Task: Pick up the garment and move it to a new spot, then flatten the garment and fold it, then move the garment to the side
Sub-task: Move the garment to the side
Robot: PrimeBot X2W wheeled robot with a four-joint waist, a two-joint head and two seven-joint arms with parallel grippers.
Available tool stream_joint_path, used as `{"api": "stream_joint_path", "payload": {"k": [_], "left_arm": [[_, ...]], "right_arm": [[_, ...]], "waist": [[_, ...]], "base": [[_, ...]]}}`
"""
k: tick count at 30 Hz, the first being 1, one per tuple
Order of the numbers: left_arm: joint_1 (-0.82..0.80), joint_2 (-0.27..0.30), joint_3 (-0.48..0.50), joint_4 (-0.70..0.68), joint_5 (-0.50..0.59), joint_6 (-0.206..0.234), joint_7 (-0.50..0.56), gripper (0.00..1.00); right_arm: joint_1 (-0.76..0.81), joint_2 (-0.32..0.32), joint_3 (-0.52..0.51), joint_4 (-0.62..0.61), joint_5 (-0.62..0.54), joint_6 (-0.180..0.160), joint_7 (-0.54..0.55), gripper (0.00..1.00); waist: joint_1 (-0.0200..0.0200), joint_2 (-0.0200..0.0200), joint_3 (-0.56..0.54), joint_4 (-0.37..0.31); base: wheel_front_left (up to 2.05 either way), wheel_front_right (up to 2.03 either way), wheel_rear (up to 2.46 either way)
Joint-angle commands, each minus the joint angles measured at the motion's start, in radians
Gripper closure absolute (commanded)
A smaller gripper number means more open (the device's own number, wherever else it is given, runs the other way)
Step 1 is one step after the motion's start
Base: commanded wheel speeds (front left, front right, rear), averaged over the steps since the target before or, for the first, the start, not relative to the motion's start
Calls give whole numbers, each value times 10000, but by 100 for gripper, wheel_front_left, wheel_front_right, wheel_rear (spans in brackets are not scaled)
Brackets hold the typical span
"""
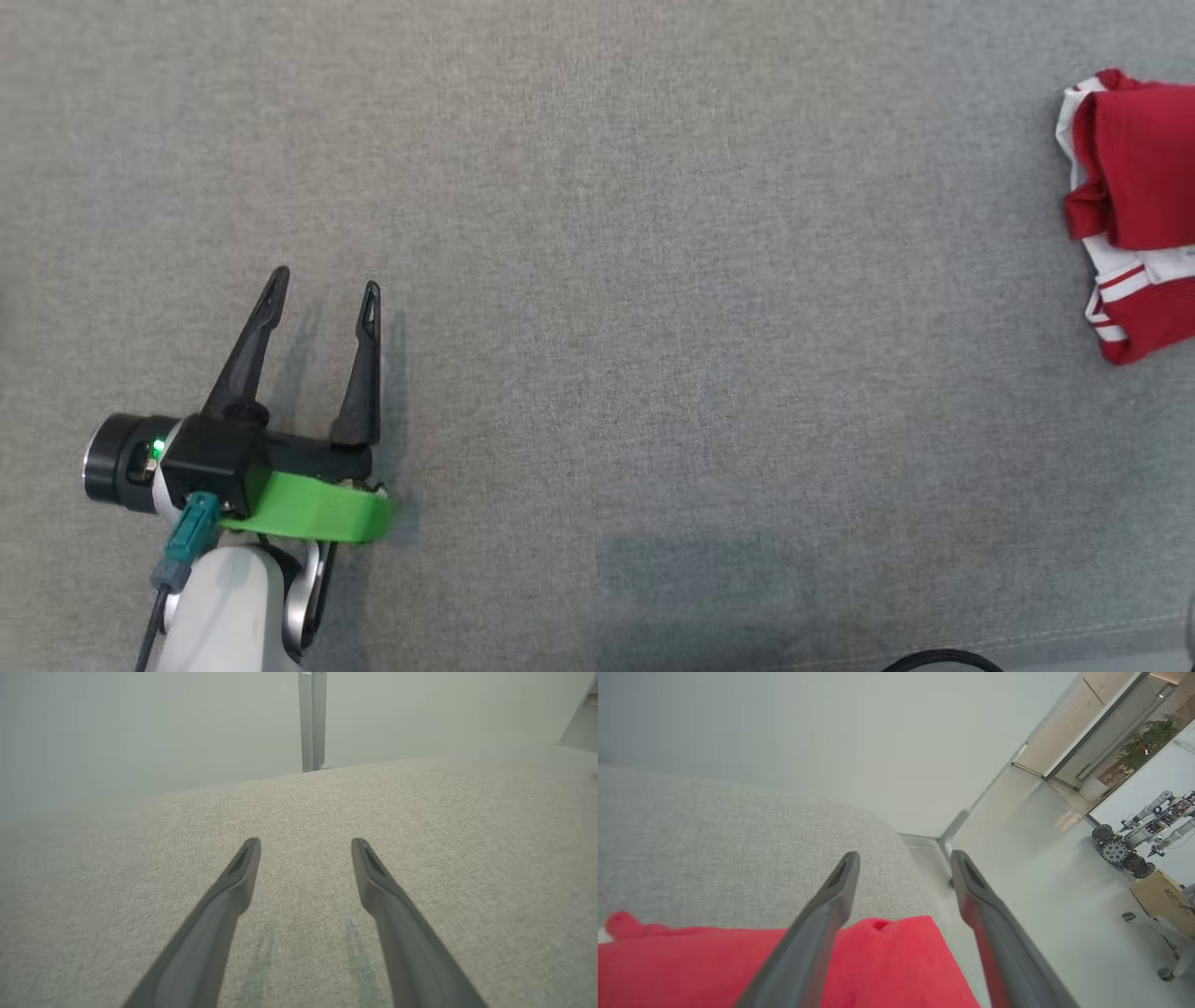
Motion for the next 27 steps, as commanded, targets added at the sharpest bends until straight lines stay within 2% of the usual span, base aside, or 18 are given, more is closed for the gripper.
{"api": "stream_joint_path", "payload": {"k": [1,8,11,15,21,27], "left_arm": [[183,-72,98,107,-49,-31,1,0],[786,-287,480,556,-114,-32,1,0],[1362,-461,868,940,-222,6,3,0],[1875,-515,1179,1177,-285,105,1,0],[2455,-563,1405,1446,-356,159,1,0],[2928,-580,1488,1702,-579,298,3,0]], "right_arm": [[278,138,511,-274,424,-17,-27,0],[1690,1072,3149,-1615,2487,-16,-31,0],[3216,1676,4589,-2368,3996,-16,-32,0],[4530,1878,5520,-2826,4943,-16,-32,0],[5937,1974,6567,-3076,5601,-16,-33,0],[7114,2110,7055,-3365,6121,-16,-32,0]], "waist": [[-2,0,-740,15],[-2,0,-2178,-17],[-2,0,-3192,-10],[-2,0,-3950,0],[-2,0,-4696,21],[-2,0,-5199,53]], "base": [[0,0,0],[0,0,0],[0,0,0],[0,0,0],[0,0,0],[0,0,0]]}}
